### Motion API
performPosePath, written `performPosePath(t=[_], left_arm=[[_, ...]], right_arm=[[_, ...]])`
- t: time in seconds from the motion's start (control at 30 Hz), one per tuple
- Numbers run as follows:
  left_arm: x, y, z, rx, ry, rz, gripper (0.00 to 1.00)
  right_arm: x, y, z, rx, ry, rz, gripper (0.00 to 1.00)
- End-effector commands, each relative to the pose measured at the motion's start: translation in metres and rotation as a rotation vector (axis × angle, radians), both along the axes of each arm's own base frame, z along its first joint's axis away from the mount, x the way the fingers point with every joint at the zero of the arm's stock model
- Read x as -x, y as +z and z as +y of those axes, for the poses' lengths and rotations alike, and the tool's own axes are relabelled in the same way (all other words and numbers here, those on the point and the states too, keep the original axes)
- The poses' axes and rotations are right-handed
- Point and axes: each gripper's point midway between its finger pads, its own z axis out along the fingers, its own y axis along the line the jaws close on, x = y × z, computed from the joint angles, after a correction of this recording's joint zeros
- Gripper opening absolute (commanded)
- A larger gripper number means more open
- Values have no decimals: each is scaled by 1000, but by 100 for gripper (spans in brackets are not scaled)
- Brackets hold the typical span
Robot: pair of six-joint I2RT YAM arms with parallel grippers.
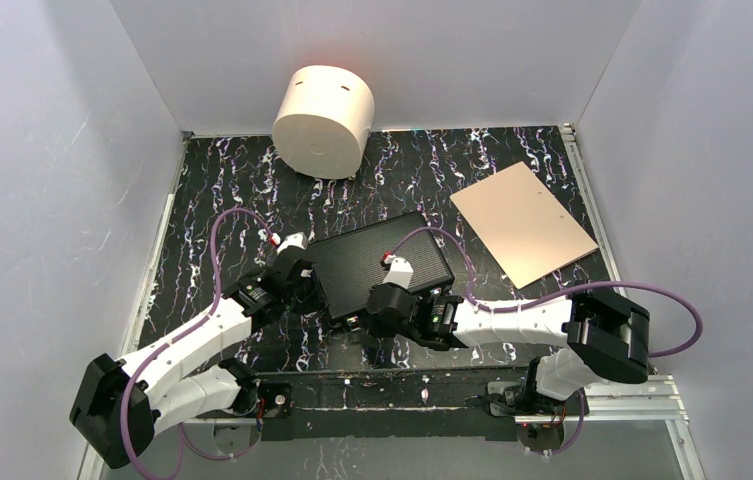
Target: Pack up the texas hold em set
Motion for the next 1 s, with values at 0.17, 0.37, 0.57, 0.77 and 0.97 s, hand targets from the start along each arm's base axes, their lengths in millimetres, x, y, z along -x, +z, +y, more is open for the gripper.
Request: performPosePath(t=[0.17,0.37,0.57,0.77,0.97], left_arm=[[21,-21,28,-116,20,78,18],[21,-20,28,-115,21,76,18],[21,-20,28,-117,23,76,18],[19,-18,27,-120,10,71,18],[14,-5,26,-127,-4,45,19]], right_arm=[[6,-15,3,-5,15,18,4],[7,-22,1,3,5,30,1],[7,-29,3,21,19,26,1],[-4,-27,16,40,54,-44,1],[-14,-10,28,16,52,-103,1]])
